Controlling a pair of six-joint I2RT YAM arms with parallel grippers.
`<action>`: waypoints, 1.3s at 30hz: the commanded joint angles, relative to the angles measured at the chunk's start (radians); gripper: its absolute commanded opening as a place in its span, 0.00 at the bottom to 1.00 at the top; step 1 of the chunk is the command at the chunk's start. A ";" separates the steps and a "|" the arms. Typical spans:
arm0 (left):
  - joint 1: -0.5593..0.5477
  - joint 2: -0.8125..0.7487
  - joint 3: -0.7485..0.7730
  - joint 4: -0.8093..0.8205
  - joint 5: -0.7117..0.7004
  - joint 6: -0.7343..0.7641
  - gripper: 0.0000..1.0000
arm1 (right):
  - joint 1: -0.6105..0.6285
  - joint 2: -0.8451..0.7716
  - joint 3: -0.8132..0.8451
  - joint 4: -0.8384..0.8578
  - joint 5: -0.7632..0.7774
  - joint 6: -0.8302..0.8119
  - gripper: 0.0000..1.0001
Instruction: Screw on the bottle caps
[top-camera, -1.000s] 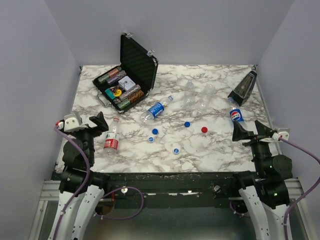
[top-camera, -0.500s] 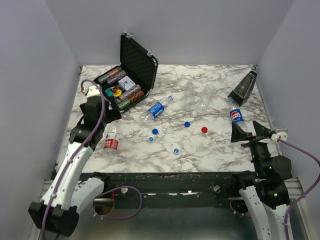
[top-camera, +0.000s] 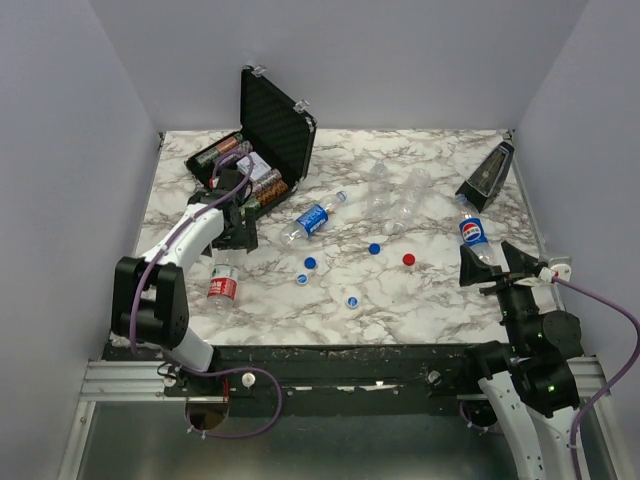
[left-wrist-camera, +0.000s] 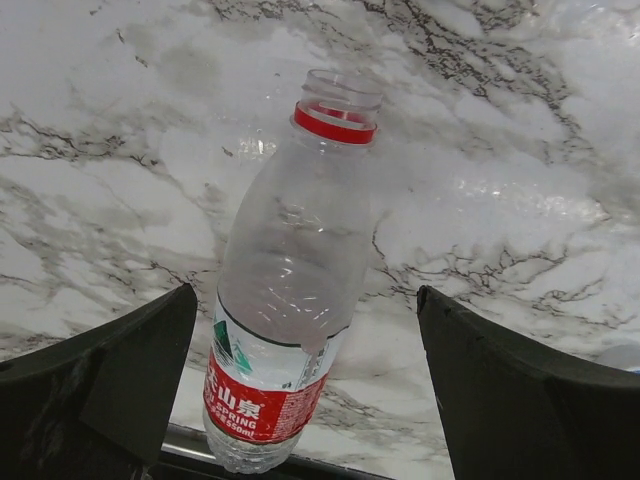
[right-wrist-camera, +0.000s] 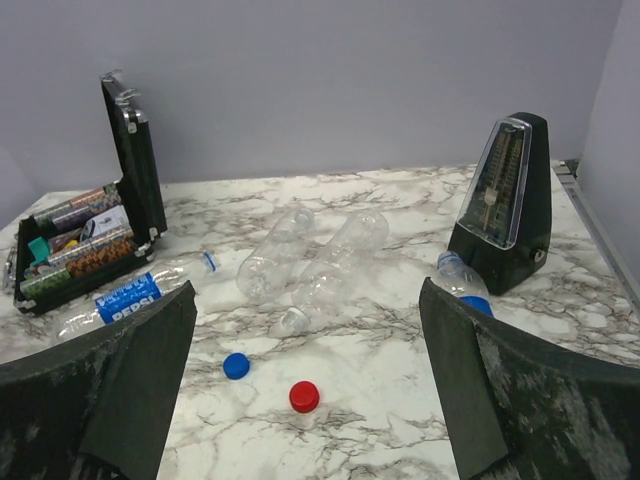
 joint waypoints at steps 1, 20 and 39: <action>0.017 0.095 0.063 -0.116 0.017 0.042 0.99 | 0.015 -0.070 -0.014 0.016 0.008 -0.013 1.00; 0.020 0.229 0.078 -0.147 0.075 0.087 0.83 | 0.024 -0.081 -0.024 0.017 0.026 -0.023 1.00; -0.159 -0.140 0.075 0.038 0.233 0.197 0.70 | 0.024 0.018 0.013 -0.002 -0.087 0.043 1.00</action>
